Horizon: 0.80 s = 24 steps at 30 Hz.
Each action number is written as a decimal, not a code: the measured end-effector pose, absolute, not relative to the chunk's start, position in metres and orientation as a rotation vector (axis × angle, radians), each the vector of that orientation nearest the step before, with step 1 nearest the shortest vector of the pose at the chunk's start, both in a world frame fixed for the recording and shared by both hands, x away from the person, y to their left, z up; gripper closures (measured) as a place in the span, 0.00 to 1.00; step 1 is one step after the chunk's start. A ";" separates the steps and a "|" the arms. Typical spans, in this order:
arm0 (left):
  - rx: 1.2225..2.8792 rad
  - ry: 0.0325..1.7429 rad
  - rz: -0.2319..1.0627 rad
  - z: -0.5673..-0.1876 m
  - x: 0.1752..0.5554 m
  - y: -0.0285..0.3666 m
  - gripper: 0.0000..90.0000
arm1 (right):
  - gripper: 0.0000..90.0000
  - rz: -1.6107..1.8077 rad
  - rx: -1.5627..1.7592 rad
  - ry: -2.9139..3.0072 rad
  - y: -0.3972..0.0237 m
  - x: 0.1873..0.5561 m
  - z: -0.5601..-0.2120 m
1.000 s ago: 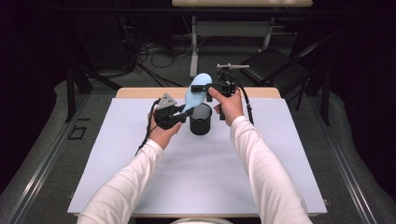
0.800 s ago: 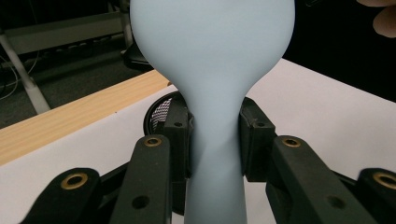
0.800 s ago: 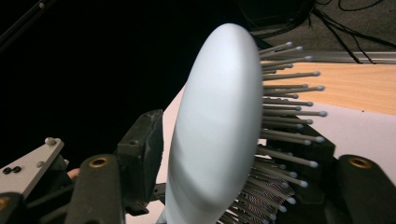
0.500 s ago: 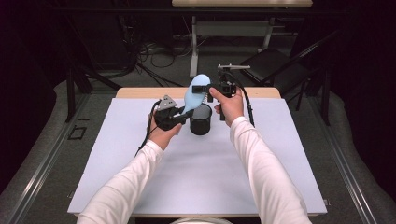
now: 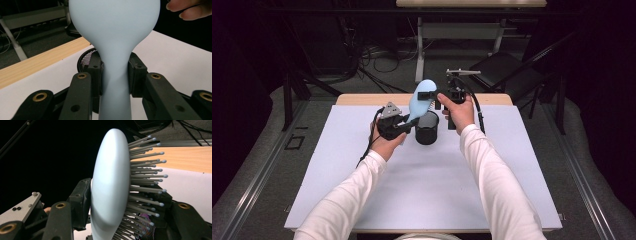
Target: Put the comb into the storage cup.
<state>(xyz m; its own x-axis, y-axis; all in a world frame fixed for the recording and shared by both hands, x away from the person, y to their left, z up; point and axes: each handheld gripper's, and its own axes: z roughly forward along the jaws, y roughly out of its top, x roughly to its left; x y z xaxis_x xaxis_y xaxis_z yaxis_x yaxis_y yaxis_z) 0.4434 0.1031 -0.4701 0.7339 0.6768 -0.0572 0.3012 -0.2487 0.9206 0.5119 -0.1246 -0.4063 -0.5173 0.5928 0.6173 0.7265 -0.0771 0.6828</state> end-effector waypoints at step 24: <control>1.832 0.750 0.425 -0.470 0.443 0.103 0.77 | 0.54 -1.594 -1.549 -1.890 -0.129 0.512 -0.406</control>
<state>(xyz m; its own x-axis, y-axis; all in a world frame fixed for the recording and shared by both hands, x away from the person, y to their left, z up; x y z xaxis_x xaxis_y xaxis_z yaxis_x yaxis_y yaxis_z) 0.4426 0.1033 -0.4697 0.7393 0.6707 -0.0593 0.2931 -0.2414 0.9251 0.5122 -0.1291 -0.4065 -0.4184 0.5578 0.7168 0.8005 -0.1463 0.5811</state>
